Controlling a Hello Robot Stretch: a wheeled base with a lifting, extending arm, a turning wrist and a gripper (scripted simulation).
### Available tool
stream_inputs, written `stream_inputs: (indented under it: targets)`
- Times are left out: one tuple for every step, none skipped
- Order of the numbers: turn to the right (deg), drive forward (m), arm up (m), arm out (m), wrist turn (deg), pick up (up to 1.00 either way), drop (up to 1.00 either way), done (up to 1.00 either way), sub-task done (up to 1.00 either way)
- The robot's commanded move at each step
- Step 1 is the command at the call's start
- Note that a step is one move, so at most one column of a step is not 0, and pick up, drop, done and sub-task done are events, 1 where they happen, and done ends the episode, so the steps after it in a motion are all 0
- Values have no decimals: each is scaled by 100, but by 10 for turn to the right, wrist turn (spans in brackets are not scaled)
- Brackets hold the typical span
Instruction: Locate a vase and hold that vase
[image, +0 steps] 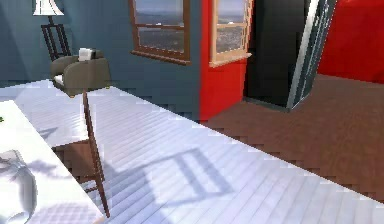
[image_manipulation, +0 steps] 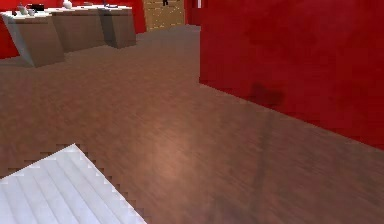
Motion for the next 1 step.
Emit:
stream_inputs:
  targets:
    - [-90, 0, 0, 0, 0, 0, 0, 0, 0]
